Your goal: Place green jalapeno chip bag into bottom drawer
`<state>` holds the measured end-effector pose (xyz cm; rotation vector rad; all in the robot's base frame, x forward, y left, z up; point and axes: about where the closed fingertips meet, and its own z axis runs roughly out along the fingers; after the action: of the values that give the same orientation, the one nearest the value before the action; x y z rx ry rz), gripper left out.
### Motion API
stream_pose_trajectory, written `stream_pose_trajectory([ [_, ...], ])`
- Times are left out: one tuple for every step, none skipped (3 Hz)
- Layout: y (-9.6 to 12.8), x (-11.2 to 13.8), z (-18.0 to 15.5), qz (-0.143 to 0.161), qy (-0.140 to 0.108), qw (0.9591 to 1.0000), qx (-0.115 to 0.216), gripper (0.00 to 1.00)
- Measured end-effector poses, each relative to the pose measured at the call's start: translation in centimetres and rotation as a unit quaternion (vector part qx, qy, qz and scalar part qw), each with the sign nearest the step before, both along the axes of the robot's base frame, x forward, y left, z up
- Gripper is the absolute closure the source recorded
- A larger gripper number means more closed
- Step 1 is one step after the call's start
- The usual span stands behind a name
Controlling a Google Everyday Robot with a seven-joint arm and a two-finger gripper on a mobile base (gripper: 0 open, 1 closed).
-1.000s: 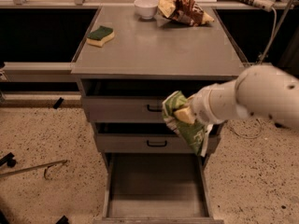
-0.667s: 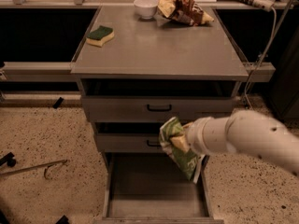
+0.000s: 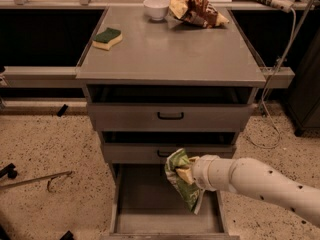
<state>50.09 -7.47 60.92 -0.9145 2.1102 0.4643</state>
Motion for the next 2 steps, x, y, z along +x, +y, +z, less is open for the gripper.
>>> stream_pose_trajectory([
  [0.1,0.0,-0.2,-0.001,-0.001,1.0000,0.002,1.00],
  [0.0,0.8,-3.0,-0.017,-0.011,0.9995,0.025,1.00],
])
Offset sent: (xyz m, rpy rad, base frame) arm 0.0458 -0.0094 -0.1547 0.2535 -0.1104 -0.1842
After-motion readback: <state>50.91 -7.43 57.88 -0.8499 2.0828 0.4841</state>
